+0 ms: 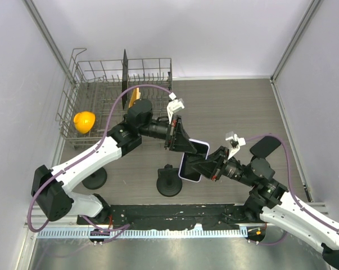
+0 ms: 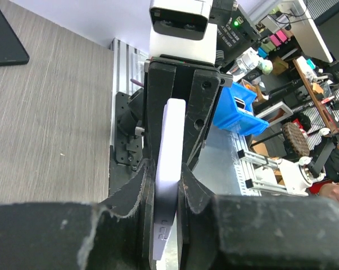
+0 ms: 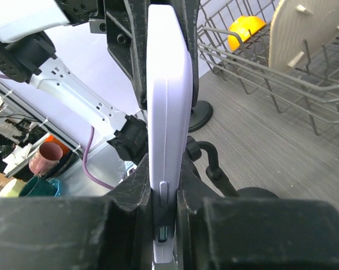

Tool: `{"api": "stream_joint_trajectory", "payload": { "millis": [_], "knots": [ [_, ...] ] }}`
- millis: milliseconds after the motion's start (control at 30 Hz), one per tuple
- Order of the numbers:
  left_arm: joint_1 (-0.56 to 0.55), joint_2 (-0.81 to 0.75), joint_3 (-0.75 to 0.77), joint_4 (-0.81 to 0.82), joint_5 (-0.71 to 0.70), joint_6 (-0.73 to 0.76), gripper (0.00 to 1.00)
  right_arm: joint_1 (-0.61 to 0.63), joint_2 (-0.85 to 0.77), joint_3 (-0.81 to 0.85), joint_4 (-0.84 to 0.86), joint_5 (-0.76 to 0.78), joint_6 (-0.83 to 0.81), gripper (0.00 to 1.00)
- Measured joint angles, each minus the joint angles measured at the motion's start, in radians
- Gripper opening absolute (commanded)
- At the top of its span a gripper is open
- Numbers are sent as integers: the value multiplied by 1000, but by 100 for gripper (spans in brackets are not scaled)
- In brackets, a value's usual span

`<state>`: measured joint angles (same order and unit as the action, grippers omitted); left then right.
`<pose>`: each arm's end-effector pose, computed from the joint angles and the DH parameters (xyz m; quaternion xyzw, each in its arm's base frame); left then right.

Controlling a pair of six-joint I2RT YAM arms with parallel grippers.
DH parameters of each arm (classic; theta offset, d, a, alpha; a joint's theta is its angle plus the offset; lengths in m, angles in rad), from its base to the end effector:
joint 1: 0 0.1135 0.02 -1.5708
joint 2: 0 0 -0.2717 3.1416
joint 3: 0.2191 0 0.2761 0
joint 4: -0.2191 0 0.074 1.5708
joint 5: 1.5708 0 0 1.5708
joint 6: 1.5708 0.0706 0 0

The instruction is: Place the phone on the phone stand

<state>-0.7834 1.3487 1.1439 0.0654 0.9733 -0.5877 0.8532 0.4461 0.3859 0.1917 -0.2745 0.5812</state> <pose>0.2060 -0.2875 0.3667 0.3706 0.6339 -0.6404 0.2255 0.1094 0.1544 0.2930 -0.1905 0.6329 0.5576 0.5022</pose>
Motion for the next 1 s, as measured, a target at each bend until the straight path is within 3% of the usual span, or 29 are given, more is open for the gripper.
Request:
{"api": "stream_joint_trajectory", "payload": {
  "millis": [33, 67, 133, 167, 267, 367, 433, 633, 833, 1000],
  "knots": [
    [-1, -5, 1, -2, 0, 3, 10, 0, 6, 0, 16, -13, 3, 1],
    [-1, -7, 6, -10, 2, 7, 27, 0, 11, 0, 27, -19, 5, 1],
    [-2, -5, 26, -42, -2, 20, 46, 0, 17, 0, 42, -28, 3, 1],
    [-6, -3, 40, -63, -16, 19, 47, -3, 19, 0, 47, -29, -5, 1],
    [-37, 19, 90, -129, -44, 24, 48, -3, 38, 0, 45, -40, -15, 1],
    [-52, 41, 124, -177, -60, 24, 29, -3, 45, 0, 45, -50, -27, 0],
    [-53, 53, 134, -200, -66, 25, 26, -2, 45, 2, 43, -58, -35, 1],
    [-60, 62, 153, -221, -55, 41, 31, -2, 29, 5, 26, -60, -34, 1],
    [-64, 62, 163, -254, -62, 51, 29, -2, 38, 16, 12, -63, -45, 1],
    [-63, 62, 163, -274, -52, 79, 36, -2, 51, 26, 2, -74, -46, 1]
  ]
}}
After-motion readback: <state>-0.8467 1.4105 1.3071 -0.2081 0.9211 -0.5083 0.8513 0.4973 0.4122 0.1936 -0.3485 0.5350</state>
